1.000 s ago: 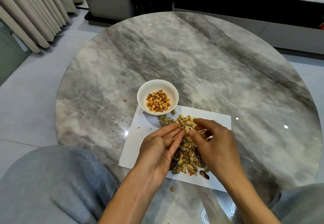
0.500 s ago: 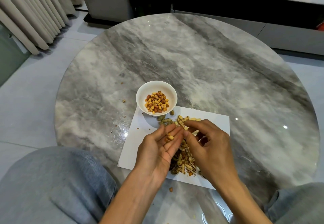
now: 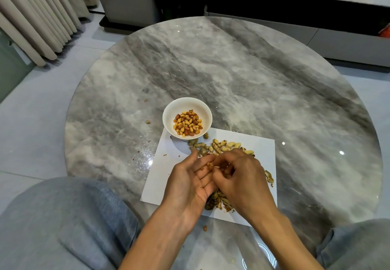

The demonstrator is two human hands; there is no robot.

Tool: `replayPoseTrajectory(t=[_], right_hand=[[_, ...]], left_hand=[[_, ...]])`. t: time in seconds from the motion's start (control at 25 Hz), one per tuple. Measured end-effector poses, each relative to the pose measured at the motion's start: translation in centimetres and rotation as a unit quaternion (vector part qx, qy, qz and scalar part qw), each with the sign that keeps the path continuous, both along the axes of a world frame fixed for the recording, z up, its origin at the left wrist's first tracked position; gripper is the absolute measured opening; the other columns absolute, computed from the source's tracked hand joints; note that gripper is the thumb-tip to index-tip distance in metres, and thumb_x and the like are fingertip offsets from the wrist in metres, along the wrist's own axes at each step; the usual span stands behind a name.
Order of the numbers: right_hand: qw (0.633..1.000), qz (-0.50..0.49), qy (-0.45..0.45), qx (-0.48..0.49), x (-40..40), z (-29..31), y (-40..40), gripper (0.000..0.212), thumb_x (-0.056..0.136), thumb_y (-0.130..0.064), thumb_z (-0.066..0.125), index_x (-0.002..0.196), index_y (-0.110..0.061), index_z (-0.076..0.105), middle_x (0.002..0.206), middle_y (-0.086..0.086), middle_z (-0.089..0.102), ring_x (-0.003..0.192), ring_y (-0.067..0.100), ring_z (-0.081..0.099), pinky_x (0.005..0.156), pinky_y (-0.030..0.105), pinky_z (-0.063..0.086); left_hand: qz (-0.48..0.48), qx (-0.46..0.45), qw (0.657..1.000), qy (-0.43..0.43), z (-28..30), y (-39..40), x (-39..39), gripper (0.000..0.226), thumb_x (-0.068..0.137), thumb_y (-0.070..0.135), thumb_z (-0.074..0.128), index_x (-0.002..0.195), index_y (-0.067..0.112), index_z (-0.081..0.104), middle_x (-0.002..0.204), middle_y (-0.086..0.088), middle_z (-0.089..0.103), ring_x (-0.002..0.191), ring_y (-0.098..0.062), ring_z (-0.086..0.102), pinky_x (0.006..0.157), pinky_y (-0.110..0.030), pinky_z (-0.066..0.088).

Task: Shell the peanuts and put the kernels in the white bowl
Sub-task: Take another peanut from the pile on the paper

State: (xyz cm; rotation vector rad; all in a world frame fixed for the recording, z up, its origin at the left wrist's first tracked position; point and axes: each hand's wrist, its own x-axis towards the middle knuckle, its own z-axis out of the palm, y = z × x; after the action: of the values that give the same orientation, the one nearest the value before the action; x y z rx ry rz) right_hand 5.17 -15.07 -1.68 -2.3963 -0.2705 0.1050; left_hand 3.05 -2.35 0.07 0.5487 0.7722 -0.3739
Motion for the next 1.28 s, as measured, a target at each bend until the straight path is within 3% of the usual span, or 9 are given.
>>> replayPoseTrajectory(t=[0.32, 0.52, 0.64, 0.76, 0.84, 0.92, 1.08, 1.16, 1.28], right_hand=[[0.981, -0.048, 0.087, 0.167, 0.9, -0.1, -0.7, 0.017, 0.080, -0.009, 0.081, 0.080, -0.025, 0.076, 0.078, -0.009, 0.071, 0.071, 0.005, 0.062, 0.062, 0.011, 0.047], [0.900, -0.146, 0.174, 0.371, 2.1, 0.7, 0.0, 0.020, 0.075, 0.002, 0.081, 0.077, -0.018, 0.076, 0.076, 0.005, 0.075, 0.073, 0.020, 0.070, 0.076, 0.033, 0.059], [0.905, -0.119, 0.171, 0.371, 4.8, 2.1, 1.7, 0.021, 0.076, 0.005, 0.078, 0.081, -0.014, 0.073, 0.075, 0.006, 0.074, 0.074, 0.021, 0.072, 0.077, 0.034, 0.060], [0.935, -0.072, 0.166, 0.304, 8.0, 3.1, 3.6, 0.019, 0.079, 0.005, 0.075, 0.086, -0.012, 0.075, 0.085, 0.007, 0.075, 0.078, 0.024, 0.072, 0.082, 0.043, 0.061], [0.965, -0.063, 0.119, 0.223, 8.8, 3.1, 3.2, 0.017, 0.083, 0.001, 0.072, 0.090, -0.013, 0.077, 0.089, 0.005, 0.075, 0.080, 0.021, 0.072, 0.075, 0.039, 0.062], [0.977, -0.079, 0.089, 0.179, 8.0, 2.5, 1.5, 0.014, 0.086, -0.004, 0.071, 0.090, -0.016, 0.078, 0.087, 0.002, 0.074, 0.077, 0.015, 0.070, 0.066, 0.033, 0.061], [0.980, -0.107, 0.118, 0.115, 4.6, 0.4, -1.7, 0.015, 0.088, -0.011, 0.071, 0.084, -0.025, 0.076, 0.079, -0.004, 0.071, 0.058, 0.004, 0.061, 0.056, 0.033, 0.054], [0.982, -0.101, 0.122, 0.102, 3.8, -0.2, -2.1, 0.015, 0.088, -0.014, 0.071, 0.084, -0.028, 0.076, 0.076, -0.008, 0.069, 0.062, 0.007, 0.060, 0.062, 0.032, 0.052], [0.987, -0.080, 0.109, 0.092, 3.2, -0.3, -1.8, 0.013, 0.088, -0.016, 0.071, 0.086, -0.028, 0.077, 0.069, -0.016, 0.065, 0.061, 0.001, 0.056, 0.062, 0.022, 0.040]], left_hand=[[0.006, 0.019, 1.000, 0.000, 0.2, 0.3, 0.0, 0.043, 0.101, 0.031, 0.049, 0.122, -0.005, 0.062, 0.112, -0.021, 0.072, 0.106, -0.028, 0.071, 0.092, -0.037, 0.056], [0.065, 0.043, 0.996, -0.039, 0.5, 0.5, 0.1, 0.034, 0.101, 0.020, 0.048, 0.116, -0.005, 0.064, 0.108, -0.020, 0.073, 0.103, -0.025, 0.072, 0.094, -0.035, 0.054], [0.062, 0.116, 0.989, -0.062, 0.1, 0.9, 0.3, 0.030, 0.101, 0.018, 0.048, 0.110, -0.003, 0.067, 0.104, -0.019, 0.075, 0.100, -0.026, 0.073, 0.094, -0.034, 0.054], [-0.019, 0.243, 0.967, -0.077, -0.9, 1.1, 0.2, 0.023, 0.100, 0.015, 0.052, 0.111, 0.007, 0.072, 0.101, -0.007, 0.077, 0.098, -0.019, 0.073, 0.094, -0.033, 0.055], [-0.111, 0.412, 0.900, -0.087, -1.8, 1.7, 0.1, 0.021, 0.098, 0.018, 0.058, 0.111, 0.021, 0.074, 0.104, 0.008, 0.076, 0.101, -0.011, 0.070, 0.095, -0.031, 0.054], [-0.176, 0.572, 0.793, -0.111, -2.5, 2.2, 0.2, 0.021, 0.095, 0.022, 0.062, 0.111, 0.028, 0.075, 0.105, 0.014, 0.074, 0.099, -0.007, 0.067, 0.093, -0.031, 0.053], [-0.204, 0.724, 0.631, -0.191, -4.0, 2.2, 1.6, 0.028, 0.092, 0.009, 0.062, 0.116, 0.019, 0.073, 0.114, 0.001, 0.071, 0.101, -0.018, 0.064, 0.085, -0.032, 0.053], [-0.233, 0.757, 0.574, -0.207, -5.0, 2.1, 2.2, 0.037, 0.088, 0.000, 0.060, 0.120, 0.016, 0.071, 0.121, -0.004, 0.067, 0.109, -0.026, 0.058, 0.085, -0.036, 0.049], [-0.240, 0.781, 0.541, -0.201, -6.2, 2.4, 2.2, 0.034, 0.088, 0.001, 0.064, 0.117, 0.015, 0.073, 0.120, -0.005, 0.068, 0.107, -0.027, 0.057, 0.082, -0.039, 0.050]])
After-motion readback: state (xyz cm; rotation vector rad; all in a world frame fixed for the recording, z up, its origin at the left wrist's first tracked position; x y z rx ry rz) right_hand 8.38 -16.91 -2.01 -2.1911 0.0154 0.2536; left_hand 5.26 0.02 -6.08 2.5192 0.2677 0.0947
